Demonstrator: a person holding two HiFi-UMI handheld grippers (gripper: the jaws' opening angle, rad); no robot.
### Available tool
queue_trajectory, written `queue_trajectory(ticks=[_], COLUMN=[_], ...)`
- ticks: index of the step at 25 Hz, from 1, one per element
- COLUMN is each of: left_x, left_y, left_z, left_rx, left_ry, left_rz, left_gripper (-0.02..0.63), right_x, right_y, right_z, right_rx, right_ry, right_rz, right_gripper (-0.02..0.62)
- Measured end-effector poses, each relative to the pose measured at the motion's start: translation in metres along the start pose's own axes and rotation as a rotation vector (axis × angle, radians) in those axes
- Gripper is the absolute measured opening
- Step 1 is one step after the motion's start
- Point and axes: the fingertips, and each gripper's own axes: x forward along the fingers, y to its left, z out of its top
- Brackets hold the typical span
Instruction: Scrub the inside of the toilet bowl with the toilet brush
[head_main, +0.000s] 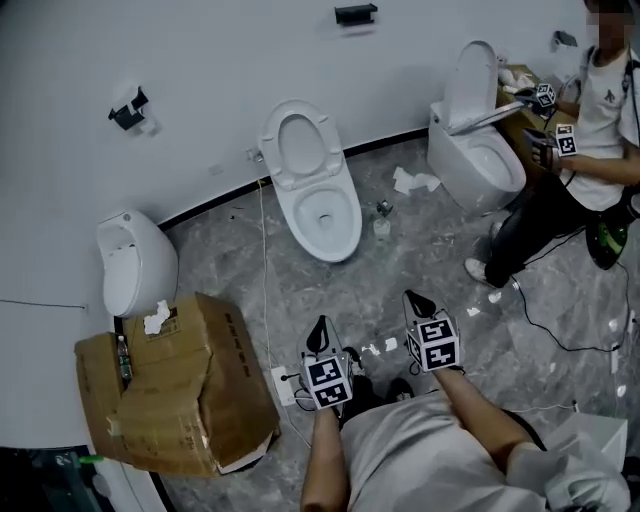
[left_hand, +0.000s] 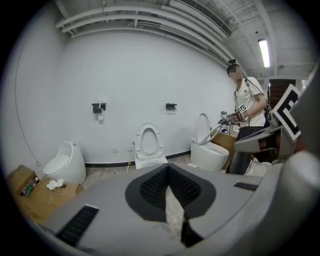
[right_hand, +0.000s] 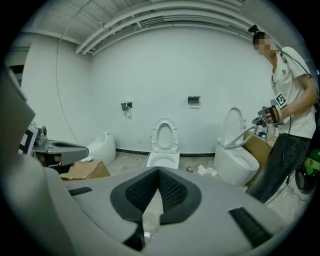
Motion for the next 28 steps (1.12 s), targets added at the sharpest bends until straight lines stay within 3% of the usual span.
queue_trajectory(ticks=[5, 9, 14, 16, 21, 25, 28], left_x=[0.025, 0.04, 0.058, 0.064, 0.098, 0.128, 0.147], left_y=[0.009, 0.039, 0.113, 0.144, 0.195, 0.213, 0.22], left_z=[-0.01, -0.044, -0.113, -0.117, -0.058, 0.007, 0.049], left_rx=[0.017, 0.071, 0.095, 0.065, 0.068, 0.091, 0.057], left_ry=[-0.01, 0.022, 0.138, 0.152, 0.077, -0.012, -0.063], left_rz=[-0.028, -0.048, 0.033, 0.076, 0.082, 0.054, 0.042], left_gripper=[0.018, 0.018, 0.018, 0.018, 0.018, 0.018, 0.018], right_x=[0.008, 0.012, 0.021, 0.027, 0.055, 0.079, 0.098], right_y=[-0.006, -0.002, -0.004, -0.008, -0.017, -0.017, -0.016], right_z=[0.012, 0.021, 0.023, 0.024, 0.038, 0.047, 0.056], right_rx=[0.007, 0.012, -0.01, -0.01, 0.032, 0.056, 0.076], right_ry=[-0.033, -0.063, -0.041, -0.033, -0.021, -0.015, -0.011], right_rz=[-0.026, -0.043, -0.056, -0.068, -0.116, -0.143, -0.155], right_gripper=[0.015, 0.015, 0.015, 0.015, 0.015, 0.015, 0.015])
